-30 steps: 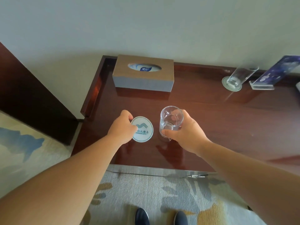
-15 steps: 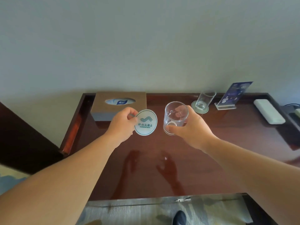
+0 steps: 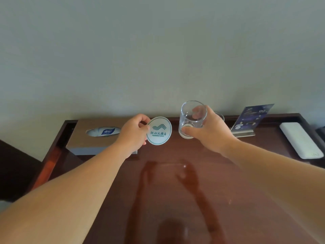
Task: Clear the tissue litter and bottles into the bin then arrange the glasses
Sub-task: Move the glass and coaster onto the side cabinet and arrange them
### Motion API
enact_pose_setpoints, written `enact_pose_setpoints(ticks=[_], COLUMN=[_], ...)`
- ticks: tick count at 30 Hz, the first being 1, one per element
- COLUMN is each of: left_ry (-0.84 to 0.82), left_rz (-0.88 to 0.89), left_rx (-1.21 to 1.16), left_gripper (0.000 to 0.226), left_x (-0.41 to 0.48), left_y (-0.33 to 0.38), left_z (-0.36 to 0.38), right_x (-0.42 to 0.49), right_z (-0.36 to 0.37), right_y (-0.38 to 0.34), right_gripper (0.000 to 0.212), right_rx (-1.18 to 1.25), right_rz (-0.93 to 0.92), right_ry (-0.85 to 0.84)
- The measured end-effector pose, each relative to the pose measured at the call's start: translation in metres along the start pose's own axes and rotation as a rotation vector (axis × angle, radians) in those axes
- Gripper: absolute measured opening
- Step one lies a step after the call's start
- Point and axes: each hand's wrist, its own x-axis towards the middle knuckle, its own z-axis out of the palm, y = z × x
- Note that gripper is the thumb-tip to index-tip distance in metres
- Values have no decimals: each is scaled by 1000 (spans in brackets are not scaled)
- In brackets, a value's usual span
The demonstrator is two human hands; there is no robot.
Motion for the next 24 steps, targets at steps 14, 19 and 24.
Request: enact_pose_setpoints(ticks=[14,19,24], left_ry=[-30,-47,-22], left_rz=[-149,-221,-279], left_rx=[-26,-67,-70], left_gripper=[17,20,18], left_x=[61,77,88], left_y=[-30,-42,-49], left_z=[56,78,85], right_x=[39,46,50], right_z=[6,11,18], right_y=[19,29,36], right_gripper=[55,57,58], right_rx=[14,1,27], right_rz=[41,67,93], right_ry=[-23,-26,-36])
